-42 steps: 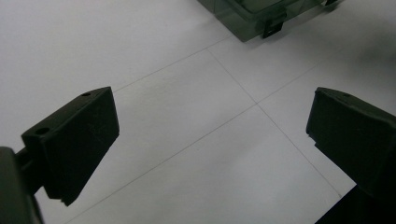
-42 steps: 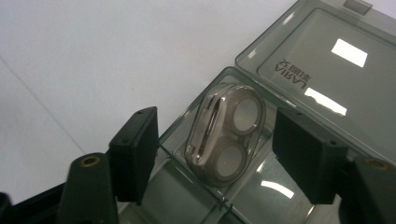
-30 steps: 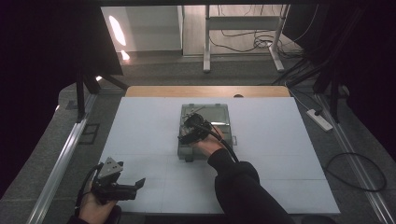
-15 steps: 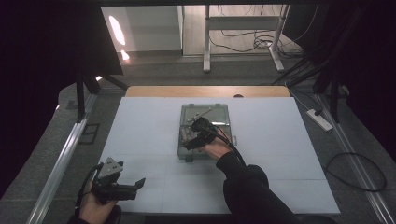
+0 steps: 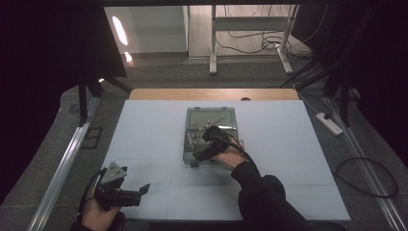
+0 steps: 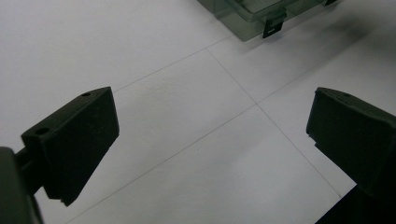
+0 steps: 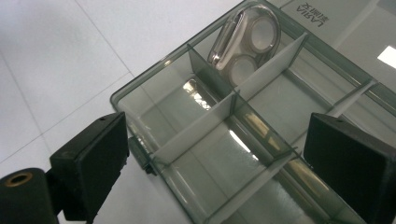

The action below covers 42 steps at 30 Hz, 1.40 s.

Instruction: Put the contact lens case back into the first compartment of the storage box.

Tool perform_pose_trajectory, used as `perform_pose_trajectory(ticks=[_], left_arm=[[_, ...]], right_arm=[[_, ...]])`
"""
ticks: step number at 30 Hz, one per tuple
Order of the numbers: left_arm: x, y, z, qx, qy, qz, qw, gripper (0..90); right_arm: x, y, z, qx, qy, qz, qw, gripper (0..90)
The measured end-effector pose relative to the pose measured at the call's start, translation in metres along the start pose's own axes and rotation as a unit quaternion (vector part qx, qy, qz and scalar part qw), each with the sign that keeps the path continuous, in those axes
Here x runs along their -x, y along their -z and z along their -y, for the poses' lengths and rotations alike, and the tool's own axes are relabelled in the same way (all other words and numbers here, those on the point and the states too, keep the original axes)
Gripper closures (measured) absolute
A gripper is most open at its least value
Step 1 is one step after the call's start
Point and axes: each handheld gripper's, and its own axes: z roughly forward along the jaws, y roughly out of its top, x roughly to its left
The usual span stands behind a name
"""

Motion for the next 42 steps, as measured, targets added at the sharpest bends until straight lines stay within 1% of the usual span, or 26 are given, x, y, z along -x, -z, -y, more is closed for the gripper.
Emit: perform_pose_trajectory(ticks=[3,7,10,14,23,24,27,36,42], left_arm=[[0.0,0.0,0.0,0.001,0.0,0.0,1.0,2.5],[0.0,0.0,0.0,0.0,-0.001,0.0,1.0,2.5],[0.0,0.0,0.0,0.0,-0.001,0.0,1.0,2.5],[0.0,0.0,0.0,-0.001,-0.002,0.0,1.0,2.5],[0.0,0.0,0.0,-0.001,-0.002,0.0,1.0,2.5],[0.0,0.0,0.0,-0.001,-0.002,0.0,1.0,2.5],[0.0,0.0,0.0,-0.001,-0.002,0.0,1.0,2.5],[0.0,0.0,0.0,-0.002,-0.002,0.0,1.0,2.5],[0.0,0.0,0.0,-0.001,-0.002,-0.001,1.0,2.5]], right_arm=[[0.0,0.004,0.003,0.004,0.001,-0.005,1.0,4.8],[0.0,0.008,0.006,0.0,0.007,-0.003,1.0,1.8],[0.0,0.01,0.009,-0.003,0.008,-0.008,0.9999,0.0],[0.0,0.014,0.013,-0.004,0.009,-0.006,0.9999,0.0],[0.0,0.026,0.019,0.001,0.01,-0.013,0.9999,0.0],[0.0,0.028,0.02,0.001,0.013,-0.012,0.9998,0.0],[0.0,0.032,0.024,0.005,0.014,-0.009,0.9998,0.0],[0.002,0.044,0.037,0.006,0.011,-0.007,0.9999,0.0],[0.003,0.051,0.045,0.003,0.009,-0.006,0.9999,0.0]])
